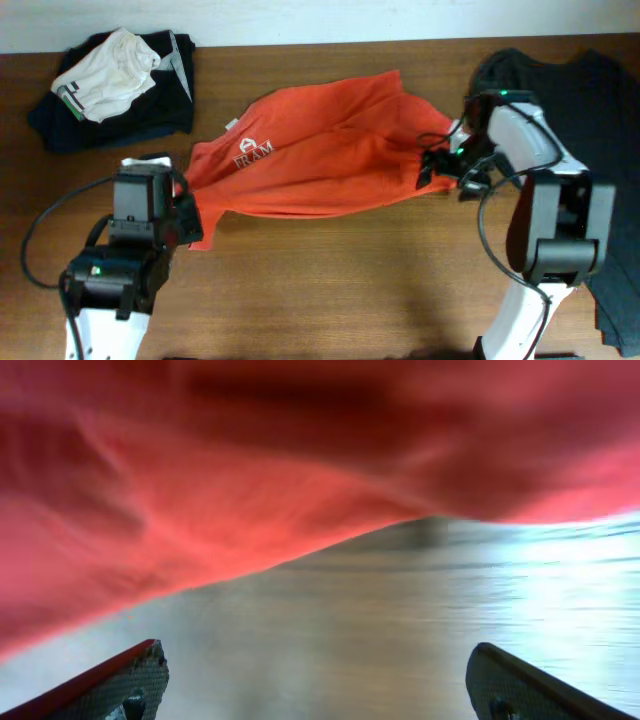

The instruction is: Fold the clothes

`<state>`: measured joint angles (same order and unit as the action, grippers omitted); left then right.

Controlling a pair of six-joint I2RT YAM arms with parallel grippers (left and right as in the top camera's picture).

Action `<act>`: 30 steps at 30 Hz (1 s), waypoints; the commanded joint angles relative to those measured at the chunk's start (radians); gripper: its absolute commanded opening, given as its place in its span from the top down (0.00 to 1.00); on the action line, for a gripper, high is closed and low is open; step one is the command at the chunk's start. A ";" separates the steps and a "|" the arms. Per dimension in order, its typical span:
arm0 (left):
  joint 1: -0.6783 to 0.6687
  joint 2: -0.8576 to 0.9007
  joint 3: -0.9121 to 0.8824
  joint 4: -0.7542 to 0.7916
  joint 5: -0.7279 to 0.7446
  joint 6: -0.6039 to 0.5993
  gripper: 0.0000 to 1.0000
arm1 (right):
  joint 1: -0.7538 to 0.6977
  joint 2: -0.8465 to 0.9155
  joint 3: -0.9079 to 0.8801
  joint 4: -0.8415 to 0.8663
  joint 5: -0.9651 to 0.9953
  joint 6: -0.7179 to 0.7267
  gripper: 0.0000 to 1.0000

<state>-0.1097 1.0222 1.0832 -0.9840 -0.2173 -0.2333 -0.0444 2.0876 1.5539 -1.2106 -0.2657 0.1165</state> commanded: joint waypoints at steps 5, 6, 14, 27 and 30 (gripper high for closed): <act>-0.001 -0.068 0.080 0.050 -0.221 -0.100 1.00 | 0.309 -0.023 -0.076 0.056 -0.108 -0.211 0.01; -0.001 -0.064 0.080 0.060 -0.226 -0.100 1.00 | 0.342 -0.023 -0.076 0.067 -0.104 -0.217 0.01; -0.001 -0.080 0.211 0.081 -0.229 -0.087 1.00 | 0.719 -0.022 -0.100 0.424 -0.063 0.097 0.01; -0.001 -0.040 0.515 -0.054 -0.262 -0.065 1.00 | 0.993 -0.040 -0.096 0.705 0.405 0.255 0.01; -0.001 -0.040 0.539 -0.058 -0.263 -0.064 1.00 | 0.992 -0.040 -0.096 0.809 0.454 0.346 0.01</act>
<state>-0.1101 0.9878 1.5951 -1.0401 -0.4503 -0.3107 0.9524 2.0842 1.4601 -0.4488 0.1169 0.3721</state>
